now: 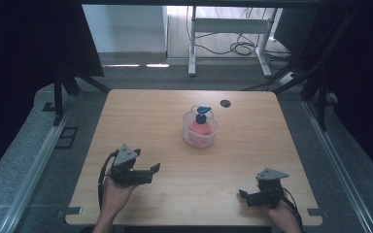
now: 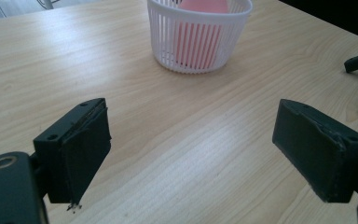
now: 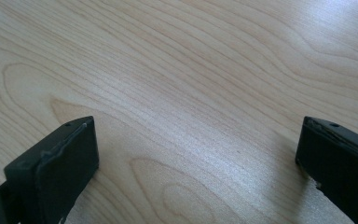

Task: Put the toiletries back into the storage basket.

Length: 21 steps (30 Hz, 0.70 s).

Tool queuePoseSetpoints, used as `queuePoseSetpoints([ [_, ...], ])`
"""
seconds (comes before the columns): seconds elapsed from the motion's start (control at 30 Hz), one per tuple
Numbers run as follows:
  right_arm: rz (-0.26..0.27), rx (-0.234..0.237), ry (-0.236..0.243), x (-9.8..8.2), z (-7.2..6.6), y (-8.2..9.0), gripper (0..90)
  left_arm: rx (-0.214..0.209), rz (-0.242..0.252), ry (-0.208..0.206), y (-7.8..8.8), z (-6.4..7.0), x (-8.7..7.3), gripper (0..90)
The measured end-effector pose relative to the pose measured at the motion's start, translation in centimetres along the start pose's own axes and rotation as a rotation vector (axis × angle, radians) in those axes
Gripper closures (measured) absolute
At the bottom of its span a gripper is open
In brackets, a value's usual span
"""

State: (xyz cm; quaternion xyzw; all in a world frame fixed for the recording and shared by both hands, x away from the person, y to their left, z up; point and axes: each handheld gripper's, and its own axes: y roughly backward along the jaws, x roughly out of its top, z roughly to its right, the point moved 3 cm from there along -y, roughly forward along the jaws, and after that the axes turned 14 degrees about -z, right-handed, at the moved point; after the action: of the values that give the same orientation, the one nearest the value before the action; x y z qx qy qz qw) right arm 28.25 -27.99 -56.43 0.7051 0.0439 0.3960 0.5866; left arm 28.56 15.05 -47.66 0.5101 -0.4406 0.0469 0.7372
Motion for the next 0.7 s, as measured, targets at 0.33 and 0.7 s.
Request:
queuePoseSetpoints([
  [0.33, -0.001, 0.001, -0.005, 0.0, 0.0, 0.0, 0.0, 0.004, -0.010, 0.023, -0.3, -0.3, -2.7, 11.1],
  [0.7, 0.000, -0.001, -0.003, 0.0, 0.0, 0.0, 0.0, 0.008, -0.023, 0.048, -0.9, -0.5, -4.9, 11.1],
])
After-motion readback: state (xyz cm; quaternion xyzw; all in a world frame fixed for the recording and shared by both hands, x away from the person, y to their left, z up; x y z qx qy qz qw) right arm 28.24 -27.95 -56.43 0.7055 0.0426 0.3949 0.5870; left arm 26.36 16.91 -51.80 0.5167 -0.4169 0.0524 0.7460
